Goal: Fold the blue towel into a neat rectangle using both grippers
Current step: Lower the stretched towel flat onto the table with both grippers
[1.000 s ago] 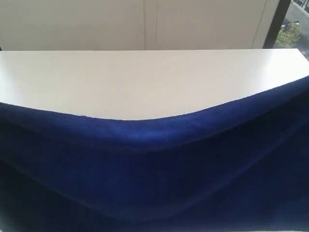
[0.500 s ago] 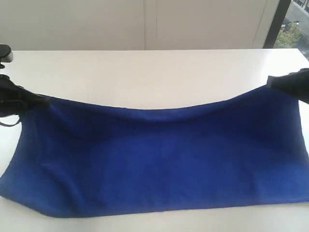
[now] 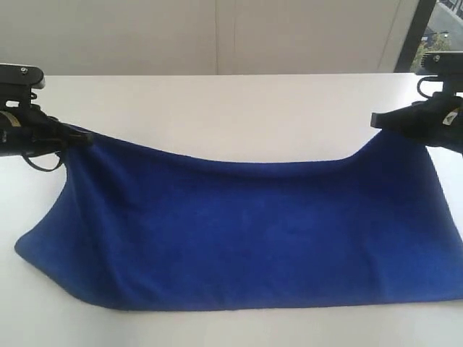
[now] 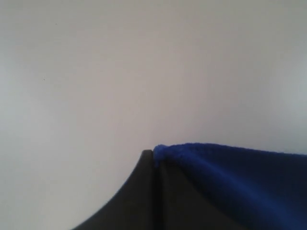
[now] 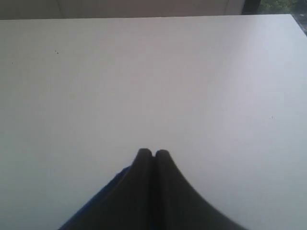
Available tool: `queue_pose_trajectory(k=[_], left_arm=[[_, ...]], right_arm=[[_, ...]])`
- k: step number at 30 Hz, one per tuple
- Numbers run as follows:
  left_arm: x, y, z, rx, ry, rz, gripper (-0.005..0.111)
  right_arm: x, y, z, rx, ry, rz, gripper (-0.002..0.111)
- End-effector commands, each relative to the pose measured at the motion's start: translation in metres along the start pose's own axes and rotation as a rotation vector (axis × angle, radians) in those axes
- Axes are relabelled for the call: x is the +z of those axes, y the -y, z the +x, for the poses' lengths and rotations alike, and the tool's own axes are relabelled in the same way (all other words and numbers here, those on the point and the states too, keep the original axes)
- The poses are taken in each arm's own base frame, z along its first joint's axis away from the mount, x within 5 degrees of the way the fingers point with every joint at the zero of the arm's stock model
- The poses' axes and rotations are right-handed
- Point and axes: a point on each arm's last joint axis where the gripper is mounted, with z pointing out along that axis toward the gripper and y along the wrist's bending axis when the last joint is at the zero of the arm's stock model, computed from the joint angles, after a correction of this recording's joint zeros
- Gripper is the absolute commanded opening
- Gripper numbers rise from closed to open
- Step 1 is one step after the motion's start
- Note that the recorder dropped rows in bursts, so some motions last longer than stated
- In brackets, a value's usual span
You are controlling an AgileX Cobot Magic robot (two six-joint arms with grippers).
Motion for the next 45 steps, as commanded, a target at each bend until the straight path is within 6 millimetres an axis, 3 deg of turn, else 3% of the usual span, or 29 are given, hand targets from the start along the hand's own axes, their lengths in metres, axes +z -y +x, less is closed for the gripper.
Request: queue_pose_trajectory(k=[1, 14, 24, 29, 39, 45], left_arm=[[0.013, -0.005, -0.011, 0.017, 0.005, -0.011, 0.000], [0.052, -0.005, -0.017, 0.035, -0.028, -0.011, 0.000], [0.055, -0.028, -0.024, 0.017, -0.043, -0.057, 0.000], [0.056, -0.029, -0.024, 0.030, -0.040, -0.058, 0.000], [0.076, -0.029, -0.009, 0.034, -0.031, -0.056, 0.000], [0.076, -0.029, -0.009, 0.032, -0.026, -0.056, 0.000]], right_arm=[[0.013, 0.004, -0.009, -0.012, 0.029, 0.011, 0.000], [0.054, 0.018, -0.010, -0.021, 0.013, 0.041, 0.000], [0.077, 0.022, -0.011, -0.025, -0.014, 0.047, 0.000], [0.087, 0.022, -0.008, -0.024, -0.039, 0.047, 0.000], [0.092, 0.023, -0.010, -0.032, -0.039, 0.048, 0.000], [0.092, 0.023, -0.010, -0.035, -0.039, 0.048, 0.000]])
